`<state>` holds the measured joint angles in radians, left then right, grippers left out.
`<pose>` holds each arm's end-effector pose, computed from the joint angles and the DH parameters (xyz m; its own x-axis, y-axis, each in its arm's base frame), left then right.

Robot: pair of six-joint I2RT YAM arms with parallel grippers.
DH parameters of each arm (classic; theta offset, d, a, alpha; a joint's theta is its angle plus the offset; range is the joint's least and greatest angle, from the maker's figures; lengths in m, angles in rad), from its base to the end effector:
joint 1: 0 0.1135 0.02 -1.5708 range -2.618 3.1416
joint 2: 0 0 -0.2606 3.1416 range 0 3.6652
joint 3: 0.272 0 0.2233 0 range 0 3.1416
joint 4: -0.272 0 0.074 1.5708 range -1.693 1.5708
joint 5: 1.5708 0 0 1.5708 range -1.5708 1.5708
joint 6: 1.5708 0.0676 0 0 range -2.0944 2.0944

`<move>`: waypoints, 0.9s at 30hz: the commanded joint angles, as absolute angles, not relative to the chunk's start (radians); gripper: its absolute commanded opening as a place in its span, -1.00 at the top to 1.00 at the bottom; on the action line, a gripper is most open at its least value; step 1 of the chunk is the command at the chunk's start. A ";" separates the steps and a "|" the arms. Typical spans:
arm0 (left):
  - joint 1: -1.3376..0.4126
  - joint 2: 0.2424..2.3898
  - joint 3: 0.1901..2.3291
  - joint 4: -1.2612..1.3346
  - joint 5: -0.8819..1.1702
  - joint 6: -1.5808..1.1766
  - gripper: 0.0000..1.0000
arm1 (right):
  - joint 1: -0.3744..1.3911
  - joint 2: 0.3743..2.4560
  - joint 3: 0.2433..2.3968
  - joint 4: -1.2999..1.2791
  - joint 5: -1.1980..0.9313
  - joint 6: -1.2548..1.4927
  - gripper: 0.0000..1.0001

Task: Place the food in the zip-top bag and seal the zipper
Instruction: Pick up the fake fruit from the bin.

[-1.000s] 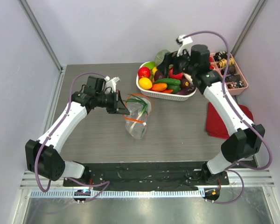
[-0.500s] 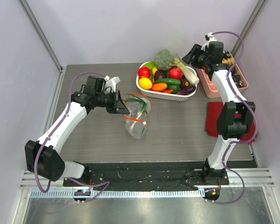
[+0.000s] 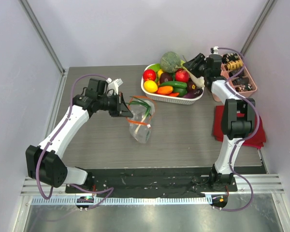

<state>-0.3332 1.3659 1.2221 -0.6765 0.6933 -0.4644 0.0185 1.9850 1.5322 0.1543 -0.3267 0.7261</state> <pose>0.2452 -0.1306 0.3051 -0.9151 -0.0478 -0.4004 0.2836 0.6295 -0.7233 0.4760 0.0305 0.2713 -0.4351 0.6209 -0.6520 -0.0472 0.7075 0.7052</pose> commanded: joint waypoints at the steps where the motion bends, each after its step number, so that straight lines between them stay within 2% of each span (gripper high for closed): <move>1: -0.314 1.370 1.253 -0.634 0.715 -0.469 1.00 | 0.021 2.025 1.557 0.301 -0.296 0.784 -0.03; 15: -0.302 1.402 1.250 -0.638 0.724 -0.472 1.00 | 0.031 2.146 1.683 0.382 -0.314 0.813 0.07; 19: -0.298 1.397 1.247 -0.643 0.724 -0.466 1.00 | 0.031 2.151 1.698 0.405 -0.325 0.821 0.37; 24: -0.295 1.397 1.247 -0.653 0.727 -0.462 1.00 | 0.032 2.157 1.741 0.436 -0.348 0.834 0.57; 27: -0.291 1.401 1.249 -0.655 0.727 -0.463 1.00 | 0.032 2.158 1.769 0.442 -0.356 0.830 0.93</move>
<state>-0.2993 1.3987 1.2221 -0.6704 0.7040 -0.4675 0.0254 2.1658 1.6932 0.3481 -0.3382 0.8261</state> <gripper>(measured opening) 0.021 0.126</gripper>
